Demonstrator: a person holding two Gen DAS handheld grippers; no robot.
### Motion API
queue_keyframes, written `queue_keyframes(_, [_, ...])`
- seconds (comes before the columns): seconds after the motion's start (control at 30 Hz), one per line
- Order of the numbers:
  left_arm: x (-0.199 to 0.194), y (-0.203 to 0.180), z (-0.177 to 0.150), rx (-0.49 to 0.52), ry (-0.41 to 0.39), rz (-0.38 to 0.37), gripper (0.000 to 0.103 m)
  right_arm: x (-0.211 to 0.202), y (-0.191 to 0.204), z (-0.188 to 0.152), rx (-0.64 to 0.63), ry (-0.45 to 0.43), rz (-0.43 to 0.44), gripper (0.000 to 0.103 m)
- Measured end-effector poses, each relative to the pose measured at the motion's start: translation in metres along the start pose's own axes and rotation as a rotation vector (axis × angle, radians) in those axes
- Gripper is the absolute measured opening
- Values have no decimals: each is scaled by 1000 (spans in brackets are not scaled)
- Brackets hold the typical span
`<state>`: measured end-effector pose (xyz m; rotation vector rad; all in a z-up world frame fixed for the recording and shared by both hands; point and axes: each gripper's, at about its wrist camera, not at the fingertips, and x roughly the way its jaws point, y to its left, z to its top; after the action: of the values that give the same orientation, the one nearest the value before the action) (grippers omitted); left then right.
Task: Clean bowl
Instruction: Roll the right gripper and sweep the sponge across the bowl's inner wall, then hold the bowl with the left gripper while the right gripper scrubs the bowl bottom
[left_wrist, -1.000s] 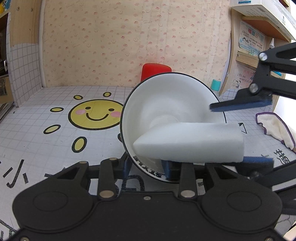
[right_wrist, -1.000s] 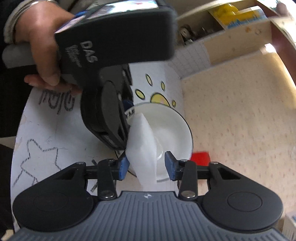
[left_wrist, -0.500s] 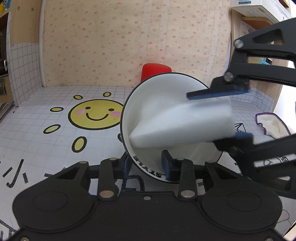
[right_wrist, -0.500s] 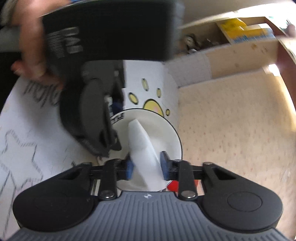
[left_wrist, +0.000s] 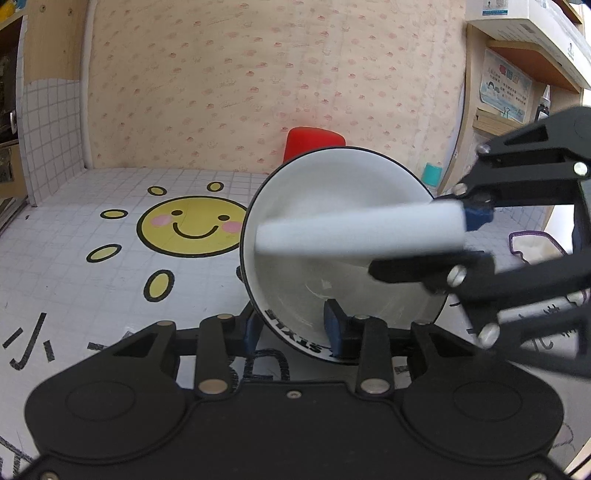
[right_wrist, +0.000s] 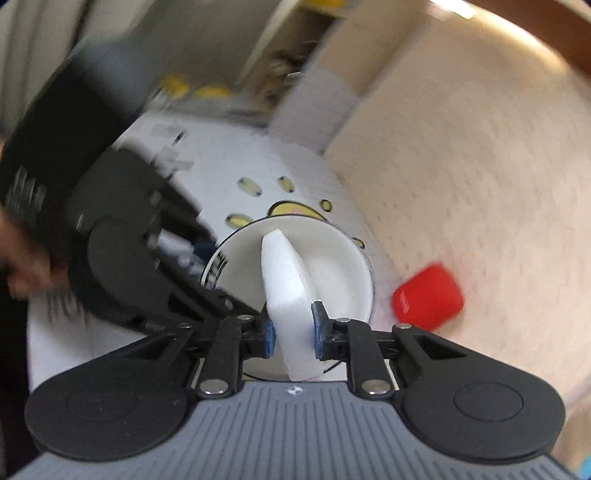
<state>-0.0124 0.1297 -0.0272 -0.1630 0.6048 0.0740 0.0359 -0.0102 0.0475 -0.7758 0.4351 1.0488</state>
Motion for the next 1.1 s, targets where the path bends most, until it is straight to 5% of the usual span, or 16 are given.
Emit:
queue_keyframes(0.47, [11, 11, 17, -57, 26, 10, 38, -7, -7, -35, 628, -127, -28, 21])
queue_keyframes(1.1, [8, 2, 9, -26, 21, 23, 39, -8, -9, -31, 742, -181, -38, 22])
